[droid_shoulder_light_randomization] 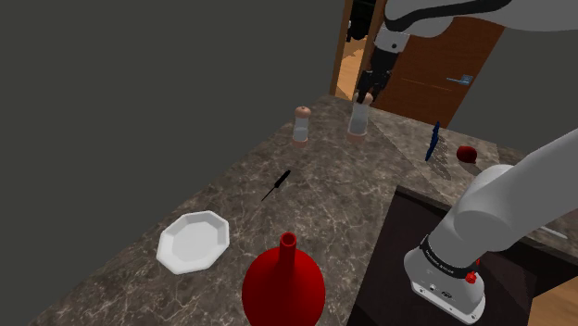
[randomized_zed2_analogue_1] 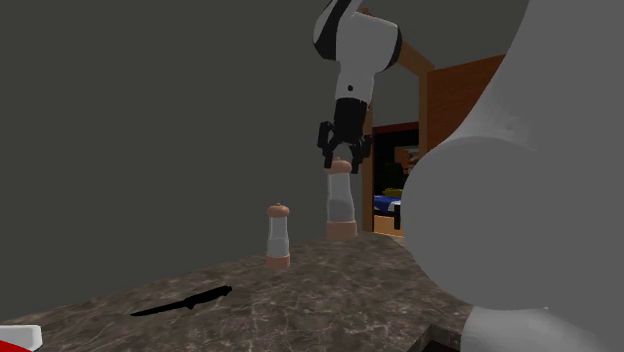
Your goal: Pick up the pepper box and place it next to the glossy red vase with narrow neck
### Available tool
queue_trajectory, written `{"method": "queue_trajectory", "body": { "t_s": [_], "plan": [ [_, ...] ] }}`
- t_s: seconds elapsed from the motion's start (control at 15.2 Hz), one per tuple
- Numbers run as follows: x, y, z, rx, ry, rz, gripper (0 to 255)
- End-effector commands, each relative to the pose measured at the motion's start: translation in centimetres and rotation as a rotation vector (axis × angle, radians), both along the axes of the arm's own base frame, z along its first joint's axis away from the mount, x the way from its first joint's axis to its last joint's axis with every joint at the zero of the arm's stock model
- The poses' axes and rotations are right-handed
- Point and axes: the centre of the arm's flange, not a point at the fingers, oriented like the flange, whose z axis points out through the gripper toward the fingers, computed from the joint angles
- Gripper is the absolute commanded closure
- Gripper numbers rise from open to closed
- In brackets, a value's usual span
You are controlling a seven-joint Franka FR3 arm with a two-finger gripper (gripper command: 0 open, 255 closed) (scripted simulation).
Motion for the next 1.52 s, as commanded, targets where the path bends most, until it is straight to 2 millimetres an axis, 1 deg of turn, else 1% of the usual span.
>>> {"method": "queue_trajectory", "body": {
  "t_s": [0.0, 1.45],
  "plan": [
    [-0.1, -0.1, 1.1, 0.0, 0.0, 0.0, 255],
    [-0.1, -0.1, 12.7, 0.0, 0.0, 0.0, 255]
  ]
}}
